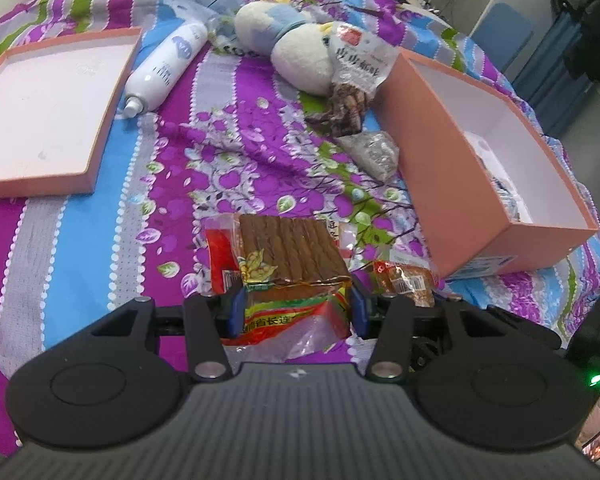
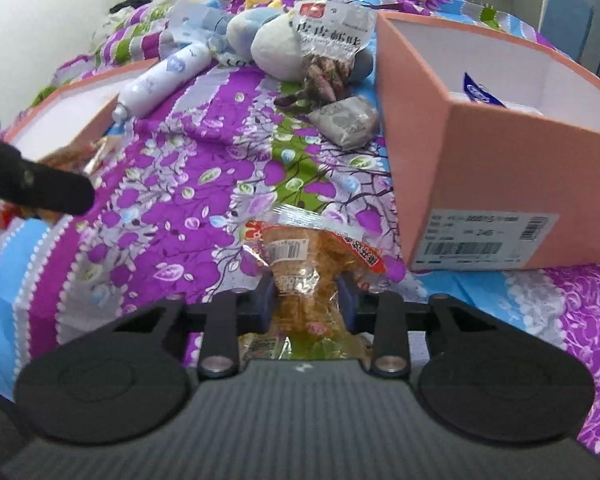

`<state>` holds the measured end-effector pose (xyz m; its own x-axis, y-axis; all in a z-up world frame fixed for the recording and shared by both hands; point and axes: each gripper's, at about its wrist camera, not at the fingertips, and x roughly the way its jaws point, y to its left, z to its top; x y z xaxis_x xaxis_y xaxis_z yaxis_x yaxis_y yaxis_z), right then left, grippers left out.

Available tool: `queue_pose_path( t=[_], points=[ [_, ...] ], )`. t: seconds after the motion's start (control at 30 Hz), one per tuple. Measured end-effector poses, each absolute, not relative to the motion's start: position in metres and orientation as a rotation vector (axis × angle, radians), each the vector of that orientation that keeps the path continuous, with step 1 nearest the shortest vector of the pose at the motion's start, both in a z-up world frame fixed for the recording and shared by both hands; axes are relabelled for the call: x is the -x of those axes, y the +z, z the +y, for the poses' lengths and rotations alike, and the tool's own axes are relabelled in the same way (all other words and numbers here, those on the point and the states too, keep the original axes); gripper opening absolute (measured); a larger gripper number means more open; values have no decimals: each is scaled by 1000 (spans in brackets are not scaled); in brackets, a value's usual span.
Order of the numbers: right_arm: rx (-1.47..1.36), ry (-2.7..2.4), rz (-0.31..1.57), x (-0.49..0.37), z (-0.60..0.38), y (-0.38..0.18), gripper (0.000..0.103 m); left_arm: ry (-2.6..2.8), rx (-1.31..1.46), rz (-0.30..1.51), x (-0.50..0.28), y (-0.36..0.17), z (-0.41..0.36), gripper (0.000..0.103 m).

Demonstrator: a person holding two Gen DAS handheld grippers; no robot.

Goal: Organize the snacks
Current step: 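Grasp the brown strip packet with the left tool while the right tool grasps the clear pastry packet, then carry both packets over the pink box and open both tools to drop them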

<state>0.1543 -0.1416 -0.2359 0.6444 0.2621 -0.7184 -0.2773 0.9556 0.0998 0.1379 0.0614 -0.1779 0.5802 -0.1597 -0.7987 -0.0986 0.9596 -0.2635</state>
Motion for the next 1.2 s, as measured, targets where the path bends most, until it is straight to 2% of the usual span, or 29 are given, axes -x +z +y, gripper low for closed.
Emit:
queue_pose_path(
  t=[0.4, 0.8, 0.97, 1.2],
  points=[
    [-126, 323, 714, -124, -176, -158, 35, -105, 286, 871, -130, -122, 39, 55],
    [-126, 267, 551, -117, -223, -85, 35, -221, 274, 770, -139, -60, -2, 55],
    [-109, 219, 511, -135, -247, -68, 35, -273, 256, 745, -162, -41, -29, 55],
    [-121, 153, 512, -175, -283, -67, 36, -328, 229, 770, -218, -41, -72, 56]
  ],
)
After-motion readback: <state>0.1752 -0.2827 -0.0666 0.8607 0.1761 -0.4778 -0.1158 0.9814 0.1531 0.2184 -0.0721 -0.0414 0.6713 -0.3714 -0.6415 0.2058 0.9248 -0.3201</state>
